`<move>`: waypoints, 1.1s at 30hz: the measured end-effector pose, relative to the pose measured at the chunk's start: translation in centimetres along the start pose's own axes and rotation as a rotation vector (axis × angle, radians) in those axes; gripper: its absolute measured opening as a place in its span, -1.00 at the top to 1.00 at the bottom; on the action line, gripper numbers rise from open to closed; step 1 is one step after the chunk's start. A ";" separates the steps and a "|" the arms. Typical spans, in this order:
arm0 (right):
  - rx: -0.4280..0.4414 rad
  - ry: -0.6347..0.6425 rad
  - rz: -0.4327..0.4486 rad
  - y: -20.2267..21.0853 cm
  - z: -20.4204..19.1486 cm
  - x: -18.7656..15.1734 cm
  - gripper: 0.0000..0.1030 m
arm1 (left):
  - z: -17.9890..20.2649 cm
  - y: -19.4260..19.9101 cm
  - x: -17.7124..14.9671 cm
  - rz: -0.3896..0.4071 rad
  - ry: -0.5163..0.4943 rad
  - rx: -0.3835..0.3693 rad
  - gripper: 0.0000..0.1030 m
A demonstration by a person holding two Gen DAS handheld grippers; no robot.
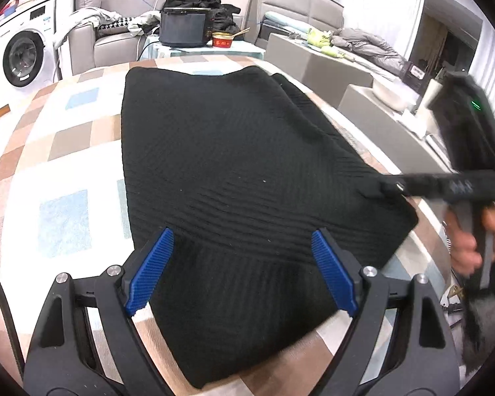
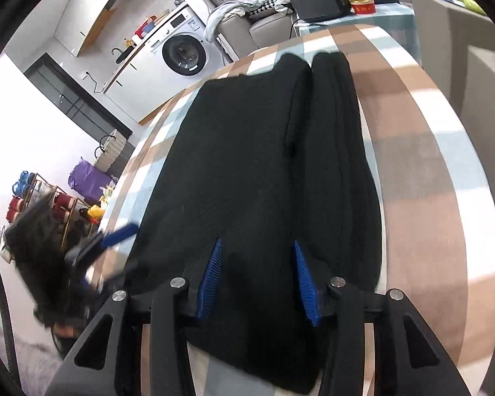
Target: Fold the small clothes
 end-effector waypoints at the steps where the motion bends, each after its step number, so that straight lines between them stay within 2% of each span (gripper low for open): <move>1: -0.004 0.008 0.008 0.2 -0.1 -0.5 0.16 | 0.0 -0.2 -0.1 -0.005 0.004 0.005 -0.63; 2: -0.010 0.020 0.022 0.5 -0.3 -0.8 0.25 | 0.0 -0.5 -0.1 -0.011 0.007 0.004 -0.63; 3: -0.027 0.036 0.030 0.6 -0.5 -0.9 0.57 | 0.0 -0.8 -0.1 -0.015 0.008 0.005 -0.63; 4: -0.051 0.060 0.030 0.8 -0.7 -1.1 0.77 | -0.1 -0.8 0.0 -0.013 0.007 0.008 -0.63; 7: -0.047 0.142 0.083 2.2 -2.6 -0.3 0.79 | -0.1 -0.6 0.2 -0.009 0.013 0.009 -0.63; 10: -0.142 0.143 0.045 1.7 -1.1 -0.7 0.80 | -0.7 -0.4 0.3 -0.005 0.039 0.021 -0.63; 11: -0.177 0.116 0.009 1.1 0.0 -1.3 0.76 | -1.0 -0.3 0.2 -0.004 0.047 0.025 -0.63; 14: -0.126 0.076 0.034 1.9 -0.1 -1.2 0.54 | -2.0 0.1 0.1 -0.006 0.070 0.050 -0.63; 16: -0.119 0.058 0.080 3.0 0.0 -0.6 -0.07 | -2.6 0.1 0.0 -0.014 0.097 0.043 -0.63; 17: -0.126 0.040 0.115 3.7 0.3 -0.3 -0.15 | -2.8 0.0 -0.1 -0.020 0.113 0.033 -0.63; 19: -0.147 0.004 0.135 4.3 1.1 -0.1 -0.16 | -3.3 -0.3 -0.4 -0.033 0.142 0.027 -0.63; 22: -0.160 -0.033 0.086 3.5 1.8 -0.8 -0.16 | -3.7 -0.8 -0.7 -0.061 0.179 0.014 -0.63; 25: -0.181 0.011 0.050 2.6 1.8 -1.0 -0.15 | -3.7 -1.1 -0.7 -0.062 0.181 0.018 -0.63; 26: -0.193 0.038 0.039 2.2 1.5 -1.0 -0.12 | -3.7 -1.2 -0.7 -0.062 0.178 0.021 -0.63; 27: -0.199 0.061 0.024 1.5 1.2 -0.9 0.07 | -3.6 -1.3 -0.6 -0.063 0.175 0.024 -0.61; 29: -0.164 0.061 0.006 0.7 0.9 -0.9 0.15 | -3.6 -1.3 -0.5 -0.056 0.166 0.035 -0.40; 31: -0.157 0.053 0.011 0.2 1.1 -0.4 0.31 | -3.9 -1.4 -0.2 -0.047 0.166 0.045 0.07; 33: -0.150 0.045 0.015 -0.3 1.1 0.1 0.36 | -4.6 -1.5 0.1 -0.047 0.174 0.047 0.31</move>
Point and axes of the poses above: each gripper's, at about its wrist camera, not at the fingertips, and y roughly against the way its jaws point, z to its right, x to its top, the point moved 10 cm from there along -y, roughly the way its jaws point, and after that the axes turned 6 degrees about y, right-handed, at the moved point
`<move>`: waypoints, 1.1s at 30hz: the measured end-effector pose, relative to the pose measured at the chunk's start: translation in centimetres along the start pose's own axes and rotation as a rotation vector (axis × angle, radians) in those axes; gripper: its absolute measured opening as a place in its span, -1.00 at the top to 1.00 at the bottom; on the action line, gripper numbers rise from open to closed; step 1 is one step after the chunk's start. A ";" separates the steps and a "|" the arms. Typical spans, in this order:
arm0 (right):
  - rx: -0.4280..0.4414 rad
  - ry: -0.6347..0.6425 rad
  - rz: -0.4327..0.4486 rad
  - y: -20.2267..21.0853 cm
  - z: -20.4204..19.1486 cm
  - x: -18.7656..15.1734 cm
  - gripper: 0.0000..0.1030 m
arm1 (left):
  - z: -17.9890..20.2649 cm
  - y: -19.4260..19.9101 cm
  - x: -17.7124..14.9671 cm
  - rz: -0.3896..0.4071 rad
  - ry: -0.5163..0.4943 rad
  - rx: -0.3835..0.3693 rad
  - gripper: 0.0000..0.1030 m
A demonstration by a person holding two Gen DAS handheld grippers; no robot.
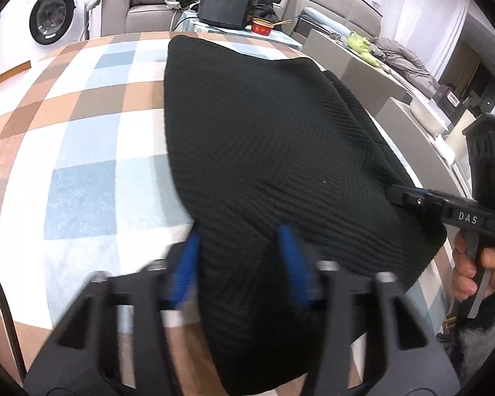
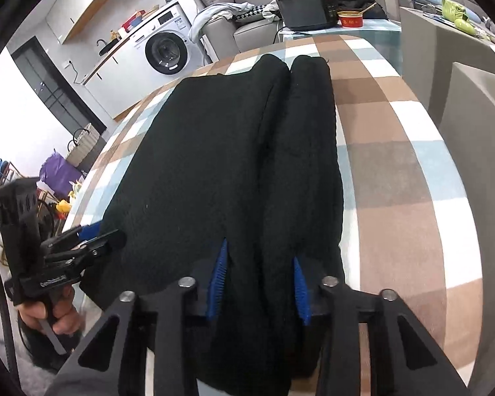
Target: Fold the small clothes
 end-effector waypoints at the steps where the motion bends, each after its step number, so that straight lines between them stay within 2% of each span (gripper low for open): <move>1: 0.002 -0.003 0.003 -0.3 -0.1 0.2 0.37 | -0.3 0.1 0.2 0.002 0.010 -0.006 0.32; 5: -0.003 -0.005 0.016 -1.7 -0.9 1.8 0.38 | -1.9 0.1 1.3 0.023 0.034 0.023 0.32; 11: 0.022 0.020 0.020 -4.9 -4.3 4.4 0.38 | -6.4 0.4 3.6 0.059 0.095 0.116 0.32; 15: 0.047 0.052 0.028 -6.1 -6.1 5.1 0.38 | -8.6 0.6 4.8 0.074 0.141 0.129 0.32; 22: 0.057 0.060 0.033 -6.1 -5.8 5.2 0.38 | -8.8 0.4 4.9 0.095 0.099 0.165 0.32; 30: 0.057 0.069 0.031 -5.9 -5.8 5.2 0.38 | -8.6 0.6 4.6 0.099 0.099 0.169 0.32; 33: 0.055 0.072 0.029 -5.9 -5.8 5.3 0.30 | -8.8 0.7 4.5 0.103 0.095 0.174 0.32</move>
Point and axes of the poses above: each gripper's, at about its wrist camera, not at the fingertips, and y roughly against the way its jaws point, z to its right, x to its top, the point moved 10 cm from there along -y, roughly the way its jaws point, and after that the axes turned 6 degrees about y, right-handed, at the moved point
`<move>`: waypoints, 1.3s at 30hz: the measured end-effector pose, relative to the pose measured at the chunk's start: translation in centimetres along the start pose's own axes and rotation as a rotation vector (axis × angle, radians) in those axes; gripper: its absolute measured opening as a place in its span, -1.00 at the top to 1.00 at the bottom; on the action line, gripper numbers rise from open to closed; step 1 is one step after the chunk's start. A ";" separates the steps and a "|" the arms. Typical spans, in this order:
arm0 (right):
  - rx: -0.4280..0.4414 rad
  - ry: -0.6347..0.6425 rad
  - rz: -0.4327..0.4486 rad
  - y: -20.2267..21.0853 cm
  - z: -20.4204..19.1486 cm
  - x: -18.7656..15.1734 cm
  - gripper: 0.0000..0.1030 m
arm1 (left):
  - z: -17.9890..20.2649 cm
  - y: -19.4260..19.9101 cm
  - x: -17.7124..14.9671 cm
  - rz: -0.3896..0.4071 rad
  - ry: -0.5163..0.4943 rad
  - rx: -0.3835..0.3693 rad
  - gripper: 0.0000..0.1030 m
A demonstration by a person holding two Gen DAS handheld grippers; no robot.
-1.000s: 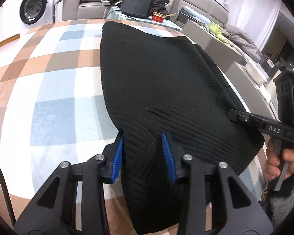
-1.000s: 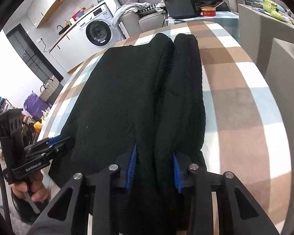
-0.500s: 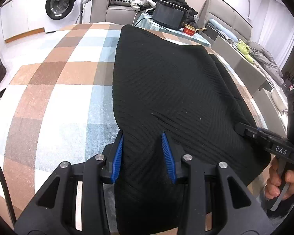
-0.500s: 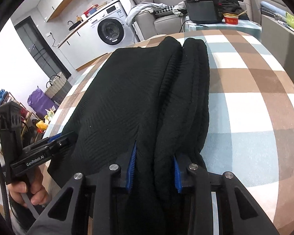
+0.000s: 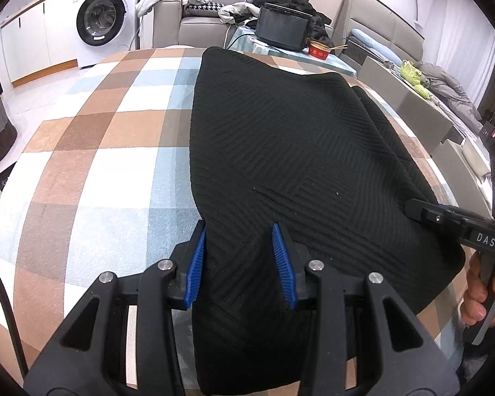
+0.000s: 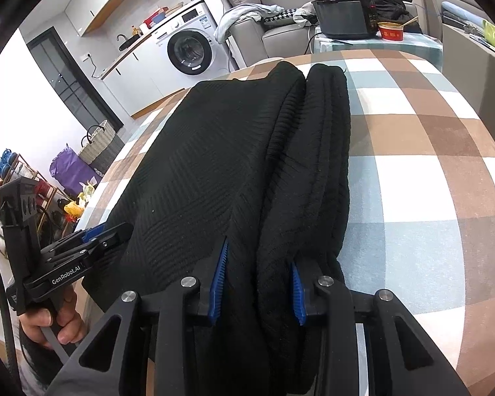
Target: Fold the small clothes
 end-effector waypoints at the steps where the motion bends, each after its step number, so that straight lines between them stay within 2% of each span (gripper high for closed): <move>1: -0.002 0.001 0.002 0.1 0.0 0.0 0.26 | 0.0 0.1 0.0 0.002 -0.002 0.003 0.32; 5: -0.049 0.044 0.025 0.9 0.0 0.3 0.11 | -0.1 1.0 -0.1 0.021 -0.014 0.016 0.26; 8: -0.069 0.091 0.055 2.0 -0.3 0.5 -0.28 | 0.2 2.3 -0.1 0.057 -0.031 0.013 -0.05; 10: -0.073 0.114 0.087 2.9 -0.6 0.7 -0.54 | 0.4 3.6 0.0 0.093 -0.045 0.010 -0.39; 12: -0.071 0.132 0.124 4.0 -1.0 0.8 -0.72 | 0.6 5.0 0.2 0.138 -0.058 0.010 -0.63; 15: -0.084 0.157 0.177 5.5 -1.4 0.9 -0.97 | 0.9 6.7 0.3 0.190 -0.070 -0.007 -0.74; 17: -0.087 0.182 0.213 6.4 -1.7 1.1 -1.00 | 0.8 7.5 0.2 0.211 -0.070 -0.006 -0.99; 27: -0.071 0.261 0.334 8.8 -3.7 -0.4 -1.00 | 0.0 9.6 -0.5 0.333 -0.056 -0.017 -0.99; 31: -0.077 0.274 0.367 9.2 -3.9 -1.3 -1.00 | 0.0 10.1 -0.8 0.381 -0.081 -0.003 -0.99; 35: -0.064 0.244 0.421 9.8 -3.6 -1.5 -1.00 | 0.1 10.5 -0.9 0.399 -0.083 0.002 -0.99; 39: -0.053 0.238 0.437 9.8 -3.5 -1.8 -1.00 | 0.5 10.9 -1.0 0.416 -0.103 0.002 -0.99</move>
Point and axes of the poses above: each gripper's, at about its wrist camera, not at the fingertips, and y roughly against the way its jaws point, z to its right, x to its top, the point moved 10 cm from there along -y, roughly the way its jaws point, and after that the axes turned 6 degrees about y, right-handed, at the moved point
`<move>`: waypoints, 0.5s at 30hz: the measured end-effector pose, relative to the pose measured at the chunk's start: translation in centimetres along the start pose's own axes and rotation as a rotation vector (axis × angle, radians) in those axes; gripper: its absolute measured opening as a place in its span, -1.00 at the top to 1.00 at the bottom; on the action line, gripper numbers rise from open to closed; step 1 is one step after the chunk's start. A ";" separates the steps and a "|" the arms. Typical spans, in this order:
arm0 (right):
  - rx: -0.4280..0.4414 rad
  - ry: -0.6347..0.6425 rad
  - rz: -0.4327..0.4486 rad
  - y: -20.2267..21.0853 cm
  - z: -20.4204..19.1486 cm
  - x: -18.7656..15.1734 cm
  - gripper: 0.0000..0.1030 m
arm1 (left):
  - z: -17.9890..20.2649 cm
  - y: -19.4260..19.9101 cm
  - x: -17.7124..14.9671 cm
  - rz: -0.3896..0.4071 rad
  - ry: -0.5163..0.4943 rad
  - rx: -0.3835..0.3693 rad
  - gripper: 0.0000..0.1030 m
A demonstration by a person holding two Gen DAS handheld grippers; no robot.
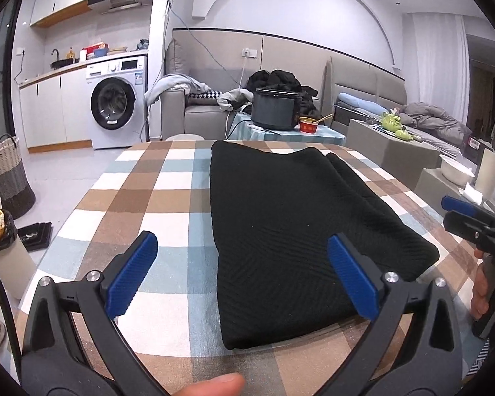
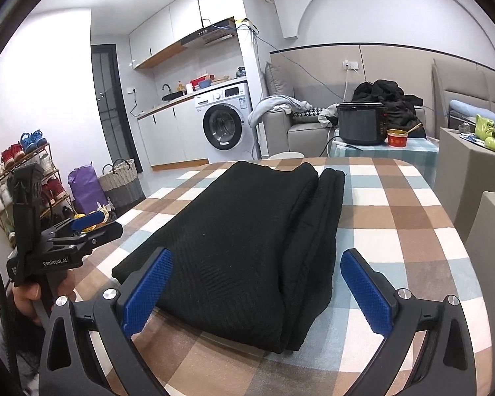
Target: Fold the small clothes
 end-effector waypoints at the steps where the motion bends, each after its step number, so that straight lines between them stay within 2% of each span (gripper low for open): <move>1: -0.002 0.003 0.001 0.0 0.0 0.0 -1.00 | 0.1 0.0 0.0 0.001 -0.006 -0.003 -0.99; 15: -0.010 0.022 0.018 0.4 -0.4 0.1 -1.00 | 1.1 0.2 -0.1 0.006 -0.046 -0.003 -0.99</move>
Point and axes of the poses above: each gripper's, at about its wrist camera, not at the fingertips, and y roughly against the way its jaws point, z to its right, x to its top, the point moved 10 cm from there along -y, roughly the way its jaws point, and after that the axes turned 6 degrees about y, right-handed, at the moved point
